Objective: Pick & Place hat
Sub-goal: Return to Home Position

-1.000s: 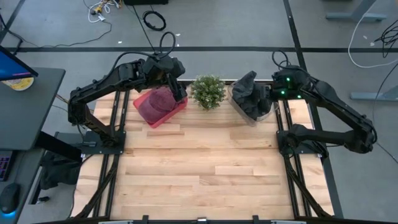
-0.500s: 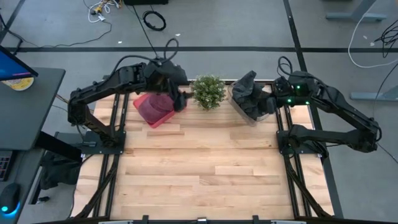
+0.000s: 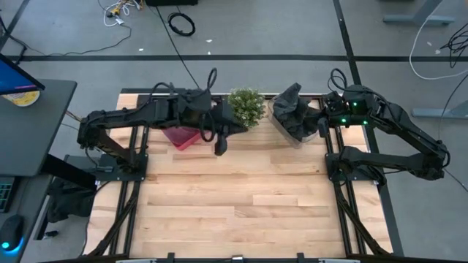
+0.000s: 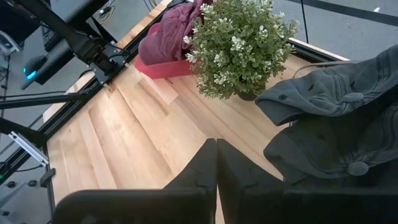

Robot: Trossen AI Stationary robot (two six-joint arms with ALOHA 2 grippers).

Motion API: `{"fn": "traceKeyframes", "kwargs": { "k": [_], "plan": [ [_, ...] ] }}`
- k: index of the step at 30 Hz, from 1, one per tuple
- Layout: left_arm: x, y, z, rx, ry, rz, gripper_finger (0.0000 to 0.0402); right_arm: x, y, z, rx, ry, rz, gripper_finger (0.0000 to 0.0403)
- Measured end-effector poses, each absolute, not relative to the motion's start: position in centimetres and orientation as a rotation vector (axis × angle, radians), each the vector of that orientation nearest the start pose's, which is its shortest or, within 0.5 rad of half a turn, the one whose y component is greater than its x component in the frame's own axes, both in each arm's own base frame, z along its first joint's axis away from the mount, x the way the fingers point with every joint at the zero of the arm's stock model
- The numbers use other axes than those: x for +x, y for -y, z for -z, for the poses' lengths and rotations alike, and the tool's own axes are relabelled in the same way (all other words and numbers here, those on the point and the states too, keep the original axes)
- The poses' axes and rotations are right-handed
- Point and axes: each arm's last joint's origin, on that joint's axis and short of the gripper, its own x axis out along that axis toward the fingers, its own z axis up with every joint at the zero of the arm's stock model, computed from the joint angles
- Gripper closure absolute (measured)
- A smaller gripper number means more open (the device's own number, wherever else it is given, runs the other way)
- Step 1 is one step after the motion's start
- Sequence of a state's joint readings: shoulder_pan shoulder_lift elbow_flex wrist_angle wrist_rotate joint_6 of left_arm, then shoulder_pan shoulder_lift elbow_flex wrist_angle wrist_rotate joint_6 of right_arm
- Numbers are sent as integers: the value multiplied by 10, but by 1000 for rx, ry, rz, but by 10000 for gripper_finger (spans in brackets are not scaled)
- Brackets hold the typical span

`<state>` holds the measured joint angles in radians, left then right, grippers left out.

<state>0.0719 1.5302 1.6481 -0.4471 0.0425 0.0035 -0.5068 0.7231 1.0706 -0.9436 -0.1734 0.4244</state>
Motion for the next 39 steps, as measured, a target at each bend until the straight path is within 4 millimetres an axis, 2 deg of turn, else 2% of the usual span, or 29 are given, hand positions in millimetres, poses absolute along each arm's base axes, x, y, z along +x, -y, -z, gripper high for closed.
{"fn": "traceKeyframes", "kwargs": {
  "k": [4,13,25,31,39],
  "plan": [
    [331,-22,-418,-37,-253,24,392,100,50,-364,609,-492,442,397],
    [279,-22,-408,-53,-100,14,397,100,50,-364,618,-490,445,390],
    [203,-16,-354,-103,164,-35,396,100,50,-364,620,-490,445,390],
    [172,-14,-321,-114,263,-45,399,101,51,-365,615,-473,442,390],
    [133,-12,-290,-156,387,-59,398,102,51,-365,615,-472,442,390]
  ]
}}
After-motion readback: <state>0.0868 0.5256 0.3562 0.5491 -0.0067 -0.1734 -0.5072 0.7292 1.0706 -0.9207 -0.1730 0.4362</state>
